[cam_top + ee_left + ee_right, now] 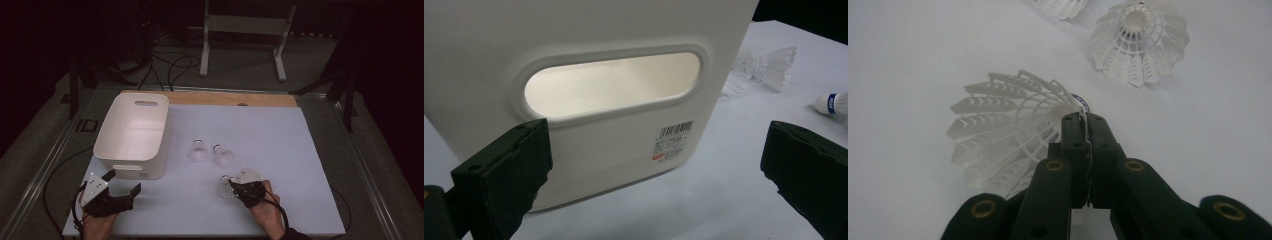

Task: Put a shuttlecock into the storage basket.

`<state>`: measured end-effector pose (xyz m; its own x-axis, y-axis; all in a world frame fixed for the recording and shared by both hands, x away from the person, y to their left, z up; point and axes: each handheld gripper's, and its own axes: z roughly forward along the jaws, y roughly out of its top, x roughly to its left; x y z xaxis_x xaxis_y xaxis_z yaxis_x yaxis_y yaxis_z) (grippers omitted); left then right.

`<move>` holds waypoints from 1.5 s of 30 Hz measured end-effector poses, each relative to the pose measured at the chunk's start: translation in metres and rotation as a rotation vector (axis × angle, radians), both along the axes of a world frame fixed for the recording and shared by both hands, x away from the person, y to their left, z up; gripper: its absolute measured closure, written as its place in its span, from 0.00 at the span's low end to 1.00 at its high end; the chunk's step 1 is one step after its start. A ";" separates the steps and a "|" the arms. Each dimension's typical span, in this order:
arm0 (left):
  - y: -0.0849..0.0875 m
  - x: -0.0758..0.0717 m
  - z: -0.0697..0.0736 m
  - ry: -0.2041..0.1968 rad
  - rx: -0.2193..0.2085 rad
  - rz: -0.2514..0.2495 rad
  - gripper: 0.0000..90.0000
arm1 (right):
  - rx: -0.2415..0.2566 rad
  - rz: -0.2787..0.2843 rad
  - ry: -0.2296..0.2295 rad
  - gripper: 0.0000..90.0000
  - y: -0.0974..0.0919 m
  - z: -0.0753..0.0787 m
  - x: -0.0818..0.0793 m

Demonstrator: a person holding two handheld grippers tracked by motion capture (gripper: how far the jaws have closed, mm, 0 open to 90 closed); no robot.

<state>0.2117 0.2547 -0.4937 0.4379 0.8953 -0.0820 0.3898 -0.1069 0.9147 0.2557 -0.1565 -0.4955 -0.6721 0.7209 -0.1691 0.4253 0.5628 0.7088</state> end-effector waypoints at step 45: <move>-0.003 0.000 -0.002 0.017 -0.005 -0.007 0.01 | 0.076 -0.005 -0.040 0.99 0.005 0.074 0.048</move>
